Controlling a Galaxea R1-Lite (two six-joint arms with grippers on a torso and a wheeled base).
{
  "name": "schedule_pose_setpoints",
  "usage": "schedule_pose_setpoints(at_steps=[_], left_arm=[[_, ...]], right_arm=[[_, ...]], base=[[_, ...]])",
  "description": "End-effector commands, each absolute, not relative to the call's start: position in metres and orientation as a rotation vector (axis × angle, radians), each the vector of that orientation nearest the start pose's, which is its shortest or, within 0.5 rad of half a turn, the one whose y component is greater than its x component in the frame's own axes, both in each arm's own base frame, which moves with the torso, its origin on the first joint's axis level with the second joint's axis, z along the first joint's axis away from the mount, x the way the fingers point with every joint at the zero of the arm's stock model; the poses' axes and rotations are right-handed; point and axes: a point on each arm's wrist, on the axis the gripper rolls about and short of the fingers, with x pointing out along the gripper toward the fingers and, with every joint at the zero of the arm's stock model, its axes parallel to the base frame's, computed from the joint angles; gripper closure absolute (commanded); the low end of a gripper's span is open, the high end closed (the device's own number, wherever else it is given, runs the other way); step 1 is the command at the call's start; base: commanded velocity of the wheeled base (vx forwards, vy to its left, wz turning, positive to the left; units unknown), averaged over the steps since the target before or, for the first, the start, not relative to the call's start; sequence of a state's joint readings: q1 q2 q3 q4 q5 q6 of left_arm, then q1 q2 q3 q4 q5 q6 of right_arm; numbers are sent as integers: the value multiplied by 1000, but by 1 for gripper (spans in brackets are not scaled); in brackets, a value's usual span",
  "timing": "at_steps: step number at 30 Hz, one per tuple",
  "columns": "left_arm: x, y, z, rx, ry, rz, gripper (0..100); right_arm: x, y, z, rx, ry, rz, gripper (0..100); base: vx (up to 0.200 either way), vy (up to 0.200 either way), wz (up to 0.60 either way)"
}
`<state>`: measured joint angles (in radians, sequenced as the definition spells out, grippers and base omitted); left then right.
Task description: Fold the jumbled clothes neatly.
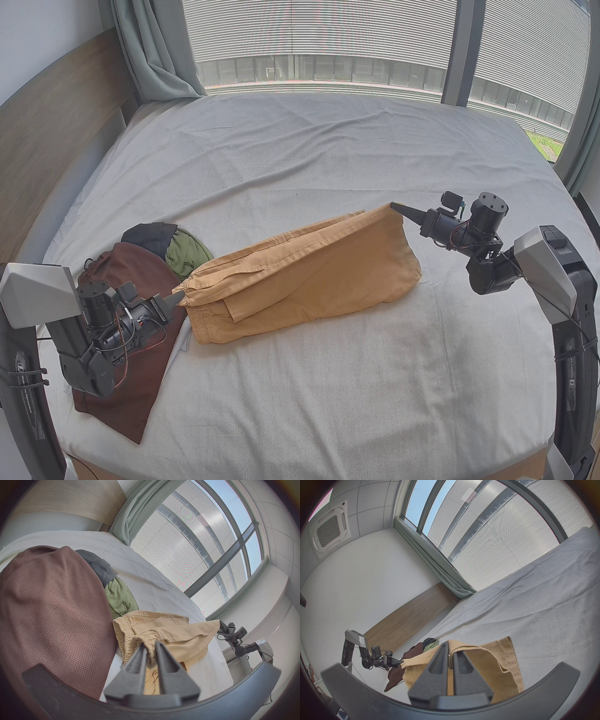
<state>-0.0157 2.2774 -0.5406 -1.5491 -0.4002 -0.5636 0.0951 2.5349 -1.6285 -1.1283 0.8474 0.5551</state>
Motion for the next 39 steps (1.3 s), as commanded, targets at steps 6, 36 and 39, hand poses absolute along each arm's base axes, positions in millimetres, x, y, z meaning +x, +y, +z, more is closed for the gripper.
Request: schedule_pose_setpoints(at_steps=[6,36,39], left_arm=[[350,-7,25,-616,266,-316,0],[345,-10,43,-606,210,-291,0],[344,-11,44,-602,211,-295,0]], right_arm=[[511,66,97,435,60,954,0],[459,62,79,466,154,921,0],[455,62,73,476,181,915,0]], base=[[0,0,0],[0,0,0],[0,0,0]])
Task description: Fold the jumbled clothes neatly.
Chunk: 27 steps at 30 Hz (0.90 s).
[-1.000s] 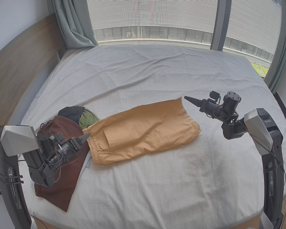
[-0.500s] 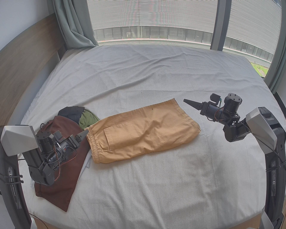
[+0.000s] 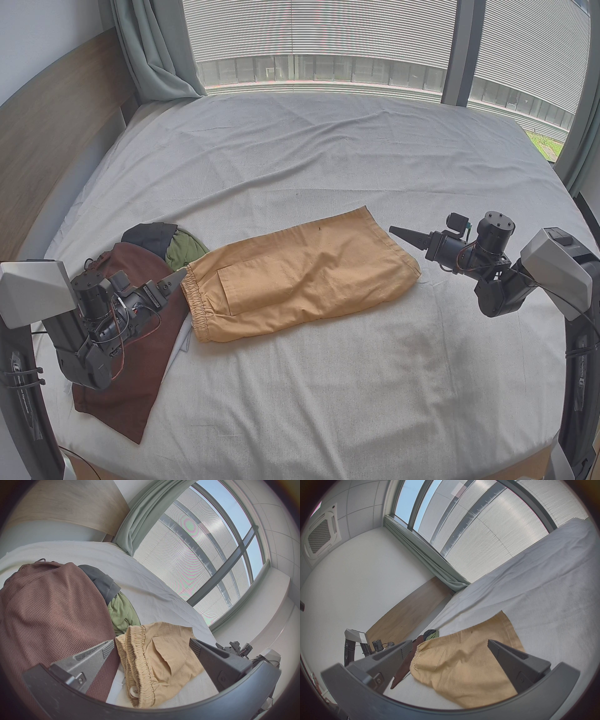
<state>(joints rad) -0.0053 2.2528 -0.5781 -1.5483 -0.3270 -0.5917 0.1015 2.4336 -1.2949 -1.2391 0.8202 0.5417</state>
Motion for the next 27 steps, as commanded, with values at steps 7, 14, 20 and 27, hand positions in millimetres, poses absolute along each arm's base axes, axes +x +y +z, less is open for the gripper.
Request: schedule_pose_setpoints(at_steps=[7,14,20,27], left_arm=[[341,-16,46,-597,215,-311,0],[336,-23,48,-592,226,-332,0],[336,-25,48,-592,228,-334,0],[336,-24,47,-592,227,-331,0]], right_arm=[[443,62,54,459,233,901,0],[426,61,37,468,273,893,0],[416,59,24,476,298,889,0],[413,60,14,468,321,885,0]], base=[[0,0,0],[0,0,0],[0,0,0],[0,0,0]])
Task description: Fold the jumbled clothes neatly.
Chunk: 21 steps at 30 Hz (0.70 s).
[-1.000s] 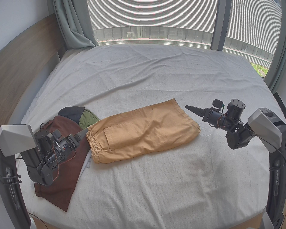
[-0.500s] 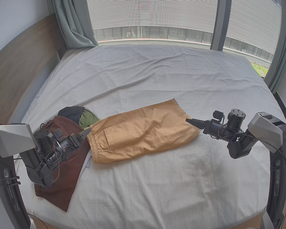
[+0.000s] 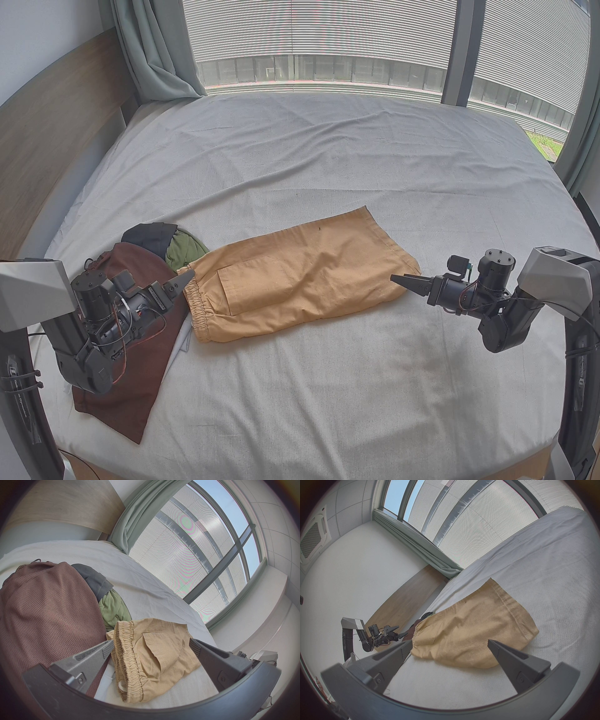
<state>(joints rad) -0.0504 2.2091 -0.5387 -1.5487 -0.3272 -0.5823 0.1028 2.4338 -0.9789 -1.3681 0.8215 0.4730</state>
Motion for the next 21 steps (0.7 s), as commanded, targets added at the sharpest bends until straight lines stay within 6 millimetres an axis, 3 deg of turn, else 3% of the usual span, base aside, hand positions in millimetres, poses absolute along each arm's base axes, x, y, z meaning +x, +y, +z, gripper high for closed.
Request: schedule_pose_setpoints(at_steps=[1,9,21], left_arm=[[336,-24,47,-592,227,-331,0],[336,-24,47,-592,227,-330,0],[337,-22,46,-593,227,-325,0]], right_arm=[[413,60,12,467,324,884,0],[410,59,-9,464,368,871,0],[409,62,-23,468,399,872,0]], base=[[0,0,0],[0,0,0],[0,0,0]])
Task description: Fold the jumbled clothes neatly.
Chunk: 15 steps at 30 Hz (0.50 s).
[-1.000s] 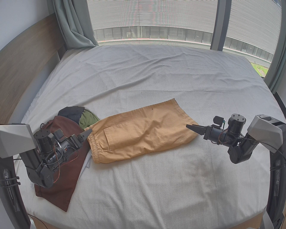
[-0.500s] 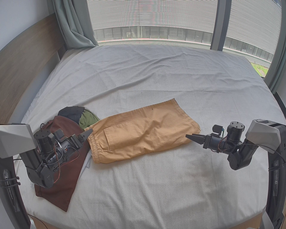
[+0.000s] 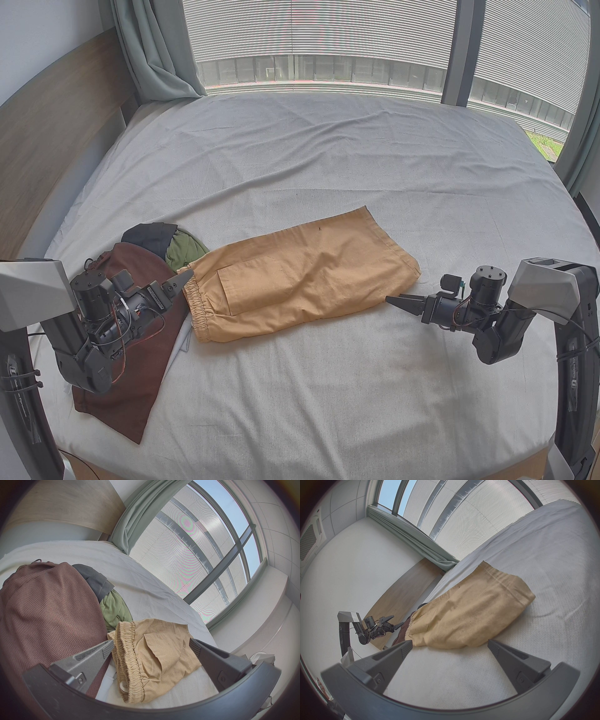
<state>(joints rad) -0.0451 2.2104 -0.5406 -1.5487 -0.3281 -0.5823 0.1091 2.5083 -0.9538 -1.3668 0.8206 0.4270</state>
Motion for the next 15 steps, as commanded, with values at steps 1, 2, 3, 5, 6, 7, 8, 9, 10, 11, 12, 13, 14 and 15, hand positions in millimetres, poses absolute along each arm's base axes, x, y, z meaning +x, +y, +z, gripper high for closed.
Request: schedule_pose_setpoints(at_steps=[1,2,3,5,6,7,8,9,10,11,12,13,14,15], left_arm=[[337,-22,46,-594,227,-325,0],[337,-22,46,-594,227,-325,0],[337,-22,47,-594,226,-325,0],[338,-22,47,-594,225,-327,0],[338,-22,47,-594,223,-328,0],[338,-22,47,-594,223,-328,0],[338,-22,47,-594,223,-328,0],[338,-22,47,-594,223,-328,0],[338,-22,47,-594,223,-328,0],[338,-22,47,-594,223,-328,0],[338,-22,47,-592,223,-328,0],[338,-22,48,-594,222,-328,0],[338,-22,48,-594,222,-328,0],[338,-22,48,-593,220,-328,0]], right_arm=[[409,62,-25,468,403,871,0],[409,63,-26,467,404,873,0],[409,63,-26,466,403,873,0],[410,63,-27,464,403,873,0],[411,63,-28,464,403,873,0],[411,64,-28,463,402,877,0],[411,65,-28,462,401,880,0],[411,66,-27,461,400,882,0],[412,68,-27,460,398,887,0],[412,68,-27,460,398,887,0],[414,70,-26,460,399,890,0],[415,70,-25,459,398,892,0],[416,72,-26,459,400,894,0],[416,72,-26,459,400,894,0]], base=[[0,0,0],[0,0,0],[0,0,0],[0,0,0],[0,0,0],[0,0,0],[0,0,0],[0,0,0],[0,0,0],[0,0,0],[0,0,0],[0,0,0],[0,0,0],[0,0,0]])
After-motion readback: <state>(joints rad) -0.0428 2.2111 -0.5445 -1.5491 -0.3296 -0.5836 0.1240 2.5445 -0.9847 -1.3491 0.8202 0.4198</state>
